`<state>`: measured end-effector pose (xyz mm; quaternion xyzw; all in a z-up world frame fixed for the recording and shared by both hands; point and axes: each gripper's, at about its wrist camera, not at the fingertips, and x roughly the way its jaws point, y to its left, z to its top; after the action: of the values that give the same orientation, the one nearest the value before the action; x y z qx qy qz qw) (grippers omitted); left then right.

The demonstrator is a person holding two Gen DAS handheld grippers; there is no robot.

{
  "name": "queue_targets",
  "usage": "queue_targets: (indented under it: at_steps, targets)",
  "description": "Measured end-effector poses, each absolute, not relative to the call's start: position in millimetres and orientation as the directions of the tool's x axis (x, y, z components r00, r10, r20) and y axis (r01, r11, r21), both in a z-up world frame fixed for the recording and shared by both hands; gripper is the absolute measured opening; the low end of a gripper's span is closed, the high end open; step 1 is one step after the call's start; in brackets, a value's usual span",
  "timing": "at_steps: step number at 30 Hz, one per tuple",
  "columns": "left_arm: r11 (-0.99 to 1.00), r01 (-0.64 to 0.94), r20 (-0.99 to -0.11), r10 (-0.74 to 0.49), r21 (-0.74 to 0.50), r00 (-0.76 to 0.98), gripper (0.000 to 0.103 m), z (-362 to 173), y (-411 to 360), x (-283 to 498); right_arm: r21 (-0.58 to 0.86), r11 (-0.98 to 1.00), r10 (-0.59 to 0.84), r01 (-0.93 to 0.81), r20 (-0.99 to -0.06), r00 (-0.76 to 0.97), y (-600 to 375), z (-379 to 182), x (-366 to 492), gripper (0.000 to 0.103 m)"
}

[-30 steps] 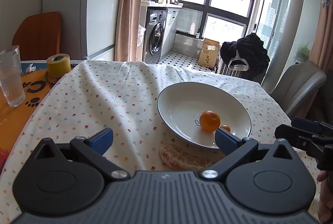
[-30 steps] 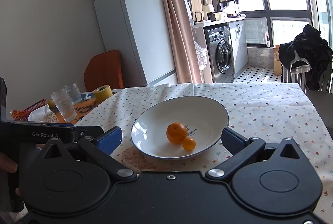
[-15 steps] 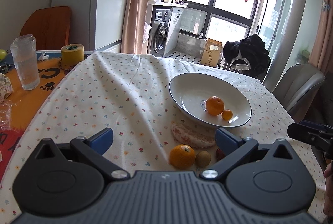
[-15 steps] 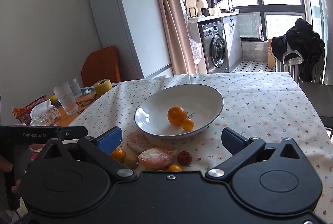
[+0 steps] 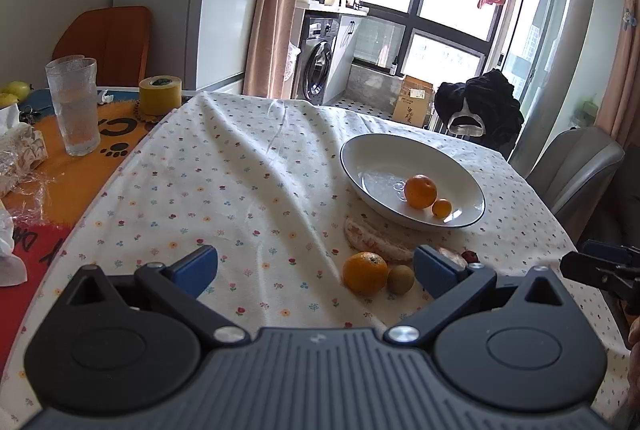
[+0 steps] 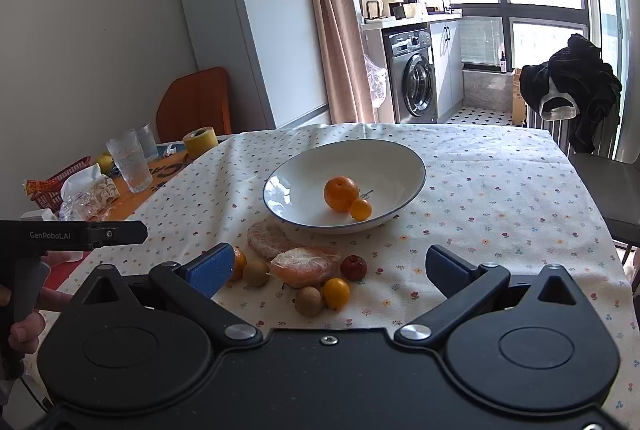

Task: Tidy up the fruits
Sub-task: 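Move both open tools back from the bowl toward the fruit pile, then grasp another large orange with the left tool while the right tool grasps a tangerine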

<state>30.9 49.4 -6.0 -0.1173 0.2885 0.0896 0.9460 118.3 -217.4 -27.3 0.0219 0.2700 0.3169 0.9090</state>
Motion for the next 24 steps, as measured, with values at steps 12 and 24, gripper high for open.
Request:
queue_targets:
  at_steps: [12,24]
  targets:
    - [0.945,-0.27,-0.619,0.104,-0.182,0.779,0.103,-25,59,38,0.235,0.781,0.601,-0.578,-0.53,0.598,-211,-46,128,0.098]
    - [0.966,-0.197,-0.605,0.057,-0.168,0.794,0.099,-37,45,53,0.248,0.762,0.614,-0.599,-0.57,0.546,-198,-67,140,0.059]
